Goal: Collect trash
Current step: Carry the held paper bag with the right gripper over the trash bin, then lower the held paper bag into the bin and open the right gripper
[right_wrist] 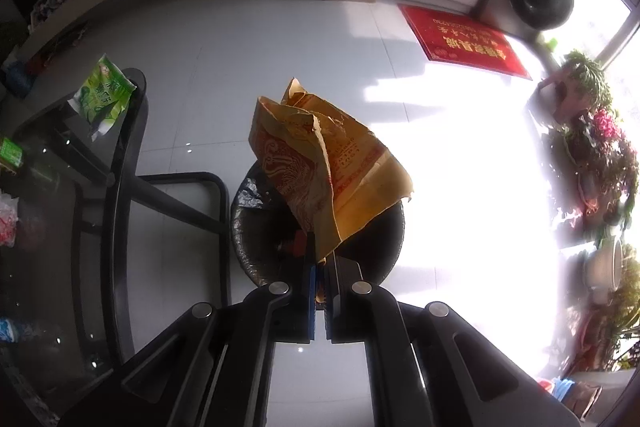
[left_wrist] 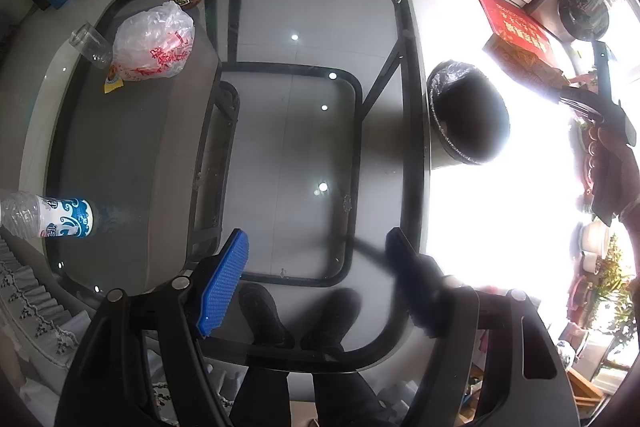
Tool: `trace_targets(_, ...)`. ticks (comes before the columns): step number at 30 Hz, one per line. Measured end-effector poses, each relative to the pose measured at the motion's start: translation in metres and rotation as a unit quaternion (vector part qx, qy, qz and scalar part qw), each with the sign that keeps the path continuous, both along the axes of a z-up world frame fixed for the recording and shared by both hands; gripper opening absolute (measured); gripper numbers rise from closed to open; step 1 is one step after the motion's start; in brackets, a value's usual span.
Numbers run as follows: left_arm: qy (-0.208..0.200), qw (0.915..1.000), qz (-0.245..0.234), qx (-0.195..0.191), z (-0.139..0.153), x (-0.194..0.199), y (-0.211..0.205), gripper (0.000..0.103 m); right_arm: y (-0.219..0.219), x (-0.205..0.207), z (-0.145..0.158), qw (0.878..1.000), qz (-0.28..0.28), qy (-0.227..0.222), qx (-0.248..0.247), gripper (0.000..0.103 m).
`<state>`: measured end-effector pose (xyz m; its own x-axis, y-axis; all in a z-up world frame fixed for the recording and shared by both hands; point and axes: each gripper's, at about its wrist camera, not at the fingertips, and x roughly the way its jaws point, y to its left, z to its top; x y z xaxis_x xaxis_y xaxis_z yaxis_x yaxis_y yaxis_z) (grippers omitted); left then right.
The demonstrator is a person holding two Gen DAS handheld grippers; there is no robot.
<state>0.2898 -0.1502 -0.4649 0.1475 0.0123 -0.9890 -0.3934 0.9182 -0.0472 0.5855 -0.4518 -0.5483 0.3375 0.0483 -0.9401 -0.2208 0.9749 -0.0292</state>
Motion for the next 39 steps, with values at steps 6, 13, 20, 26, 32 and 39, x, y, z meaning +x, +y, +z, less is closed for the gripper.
trace_targets(6,0.004,1.0000,0.000,0.004,-0.002,0.002,0.001,0.071,-0.014,0.004,-0.028,0.999,-0.024,0.026,-0.009,0.002)
trace_targets(13,0.011,0.9999,-0.001,0.004,-0.007,0.004,0.001,0.071,-0.023,0.010,-0.060,0.997,-0.052,0.055,-0.015,0.002)
trace_targets(20,0.020,0.9998,-0.002,0.005,-0.014,0.004,0.002,0.071,-0.029,0.019,-0.093,0.994,-0.074,0.082,-0.026,0.002)
trace_targets(26,0.024,0.9997,0.003,0.006,-0.019,0.002,0.004,0.071,-0.040,0.023,-0.119,0.988,-0.109,0.109,-0.017,0.002)
trace_targets(32,0.025,0.9997,0.005,0.008,-0.019,-0.001,0.004,0.071,-0.042,0.026,-0.136,0.985,-0.119,0.121,-0.032,0.002)
trace_targets(39,0.027,0.9995,0.012,0.007,-0.022,-0.005,0.007,0.071,-0.045,0.028,-0.137,0.983,-0.125,0.123,-0.049,0.003)
